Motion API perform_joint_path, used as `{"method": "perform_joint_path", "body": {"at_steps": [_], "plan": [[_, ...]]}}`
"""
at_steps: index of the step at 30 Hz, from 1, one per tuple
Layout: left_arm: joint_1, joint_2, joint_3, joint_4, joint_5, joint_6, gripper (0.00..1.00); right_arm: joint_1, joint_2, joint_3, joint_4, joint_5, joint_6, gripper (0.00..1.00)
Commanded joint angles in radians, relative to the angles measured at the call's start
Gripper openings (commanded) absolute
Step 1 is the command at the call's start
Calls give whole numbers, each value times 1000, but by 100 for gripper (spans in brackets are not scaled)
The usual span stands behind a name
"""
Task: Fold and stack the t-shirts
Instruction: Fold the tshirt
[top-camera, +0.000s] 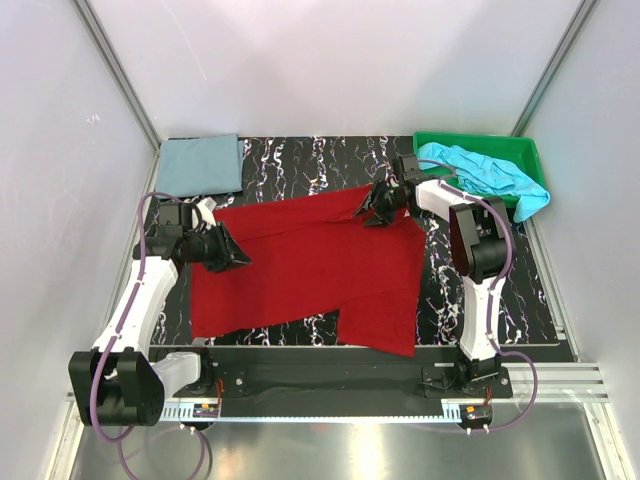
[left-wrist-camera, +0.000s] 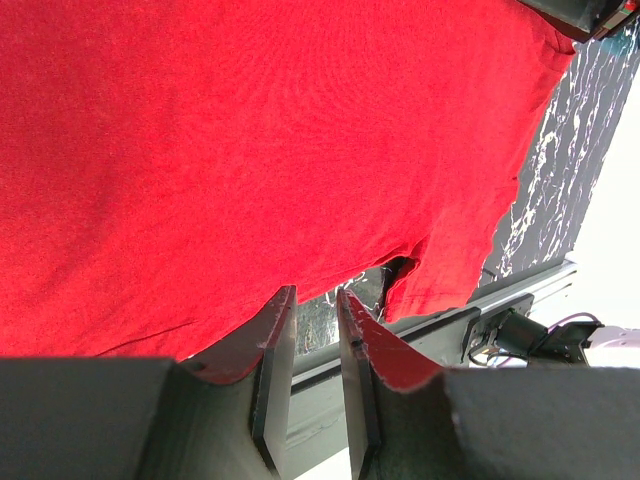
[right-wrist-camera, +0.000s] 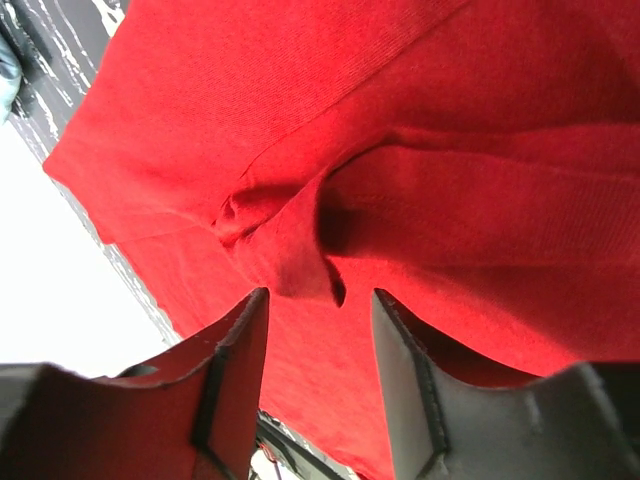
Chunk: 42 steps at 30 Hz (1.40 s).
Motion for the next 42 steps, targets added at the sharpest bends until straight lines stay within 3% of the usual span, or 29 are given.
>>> {"method": "perform_joint_path", "body": {"at_steps": [1,6,10,11,15,28,42], "plan": [[3,4,26,28,30,20,27,5,17,21,41,-24,4,50],[3,6,29,28,30,20,27,5,25,37,53,-36,16,39],[3,3,28,28,30,20,27,5,14,35,55,-47,30,18],[3,1,26,28,30,20,27,5,8,26,55,-50,34,9],[3,0,23,28,25,22,27,7,-35,-12,55,-62,59,0],[3,-7,19,29,26,42,27,77,-230,-255,99,62,249,0],[3,-34,-41,46,31,65,26,191,-271,-401,167,212,510,0]]}}
